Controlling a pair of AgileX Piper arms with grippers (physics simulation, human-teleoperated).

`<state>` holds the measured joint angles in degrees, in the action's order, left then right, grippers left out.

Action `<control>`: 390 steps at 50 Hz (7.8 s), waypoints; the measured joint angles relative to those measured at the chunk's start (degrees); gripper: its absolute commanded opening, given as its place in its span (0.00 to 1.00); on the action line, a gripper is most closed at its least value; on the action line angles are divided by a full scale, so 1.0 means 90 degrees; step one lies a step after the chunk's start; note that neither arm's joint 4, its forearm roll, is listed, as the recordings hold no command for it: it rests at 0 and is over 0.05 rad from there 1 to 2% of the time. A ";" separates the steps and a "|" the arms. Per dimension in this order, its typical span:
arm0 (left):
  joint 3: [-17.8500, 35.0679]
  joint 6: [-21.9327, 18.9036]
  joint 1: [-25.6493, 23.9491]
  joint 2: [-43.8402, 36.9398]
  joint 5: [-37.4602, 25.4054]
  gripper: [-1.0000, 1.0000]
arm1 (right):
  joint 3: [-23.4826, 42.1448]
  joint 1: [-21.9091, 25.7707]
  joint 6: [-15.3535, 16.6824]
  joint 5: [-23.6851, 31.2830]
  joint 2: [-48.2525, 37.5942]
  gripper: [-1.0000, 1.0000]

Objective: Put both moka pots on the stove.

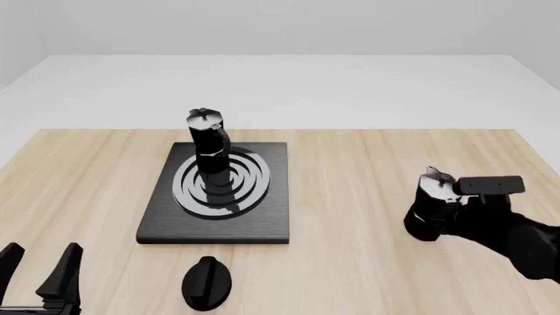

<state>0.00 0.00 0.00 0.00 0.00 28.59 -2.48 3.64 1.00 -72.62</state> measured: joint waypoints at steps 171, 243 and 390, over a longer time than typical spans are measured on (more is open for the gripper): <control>0.0000 0.0000 0.0000 0.0000 0.0000 1.00 | 0.4218 0.5793 0.0395 0.1036 -0.1966 0.00; 0.0000 0.0000 0.0000 0.0000 0.0000 1.00 | 0.5349 0.5766 0.0330 0.1003 -0.3094 0.00; 0.0000 0.0000 0.0000 0.0000 0.0000 1.00 | 0.5654 0.5435 0.0015 0.0506 -0.4200 0.00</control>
<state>0.00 0.00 0.00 0.00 0.00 79.47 46.44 3.78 5.55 -110.42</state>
